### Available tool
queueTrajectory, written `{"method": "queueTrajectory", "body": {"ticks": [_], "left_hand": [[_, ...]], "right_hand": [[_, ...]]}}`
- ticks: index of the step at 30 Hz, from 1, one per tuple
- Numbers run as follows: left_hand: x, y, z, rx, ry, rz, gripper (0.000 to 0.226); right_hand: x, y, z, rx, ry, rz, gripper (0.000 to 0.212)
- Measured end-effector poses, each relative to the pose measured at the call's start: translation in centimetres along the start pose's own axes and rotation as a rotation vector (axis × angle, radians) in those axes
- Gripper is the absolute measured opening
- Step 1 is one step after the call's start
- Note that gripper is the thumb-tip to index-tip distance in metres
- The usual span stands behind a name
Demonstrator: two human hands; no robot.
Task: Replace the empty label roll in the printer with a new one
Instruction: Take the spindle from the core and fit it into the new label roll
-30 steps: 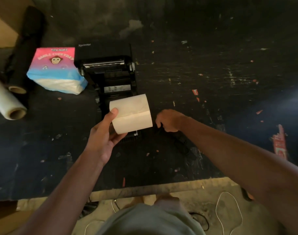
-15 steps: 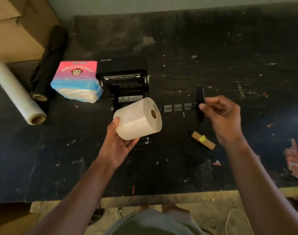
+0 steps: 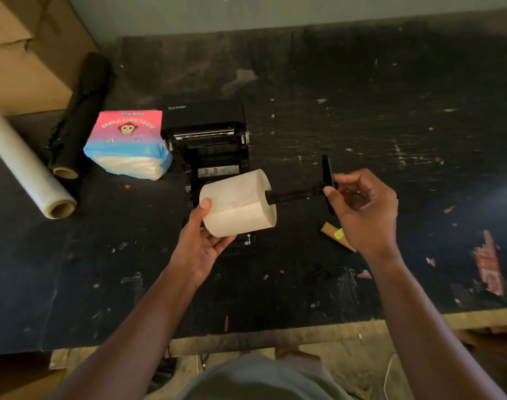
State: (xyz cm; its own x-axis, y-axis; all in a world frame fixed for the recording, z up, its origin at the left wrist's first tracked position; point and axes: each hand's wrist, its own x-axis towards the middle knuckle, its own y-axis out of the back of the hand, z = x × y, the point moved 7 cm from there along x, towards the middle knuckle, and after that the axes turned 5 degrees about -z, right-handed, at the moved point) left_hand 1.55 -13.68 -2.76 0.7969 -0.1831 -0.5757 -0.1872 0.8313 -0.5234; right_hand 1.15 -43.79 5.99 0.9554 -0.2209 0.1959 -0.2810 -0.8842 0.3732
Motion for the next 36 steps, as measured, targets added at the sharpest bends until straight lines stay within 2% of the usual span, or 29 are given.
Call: {"method": "queueTrajectory", "body": {"ticks": [4,7,11,15,21,23,25,27,30,36], "left_hand": [[-0.1,-0.6,-0.1,0.092,-0.015,0.024,0.055],[-0.1,-1.6,-0.6,0.144,-0.021,0.019,0.047],[-0.1,-2.7,-1.2,0.203,-0.039,-0.001,0.048],[0.1,-3.4,-1.7,0.255,-0.064,-0.009,0.048],[0.6,-4.8,-2.8,0.335,-0.099,-0.011,0.052],[0.8,-5.4,-3.3,0.355,-0.106,-0.005,0.054],[1.1,-6.2,-3.9,0.378,-0.105,-0.003,0.059],[1.4,-7.1,-4.6,0.405,-0.108,-0.003,0.068],[1.9,-8.3,-5.7,0.451,-0.100,-0.007,0.079],[3.3,-12.9,-7.6,0.582,-0.075,-0.134,0.074]], "right_hand": [[-1.2,-2.3,-0.8,-0.031,0.054,-0.085,0.027],[-2.2,-4.4,-0.1,0.019,-0.014,-0.146,0.021],[-2.9,-5.0,1.2,0.133,-0.136,-0.100,0.020],[-4.1,-4.8,4.1,0.457,-0.461,-0.051,0.030],[-6.0,-4.5,5.5,0.605,-0.633,-0.023,0.022],[-6.7,-4.8,5.9,0.701,-0.700,-0.031,0.030],[-7.3,-5.0,6.2,0.848,-0.767,-0.050,0.049],[-7.6,-4.7,6.4,0.946,-0.795,-0.039,0.065],[-7.7,-3.3,7.0,0.881,-0.824,0.051,0.081],[-8.0,0.9,9.0,0.893,-0.818,0.189,0.074]]}}
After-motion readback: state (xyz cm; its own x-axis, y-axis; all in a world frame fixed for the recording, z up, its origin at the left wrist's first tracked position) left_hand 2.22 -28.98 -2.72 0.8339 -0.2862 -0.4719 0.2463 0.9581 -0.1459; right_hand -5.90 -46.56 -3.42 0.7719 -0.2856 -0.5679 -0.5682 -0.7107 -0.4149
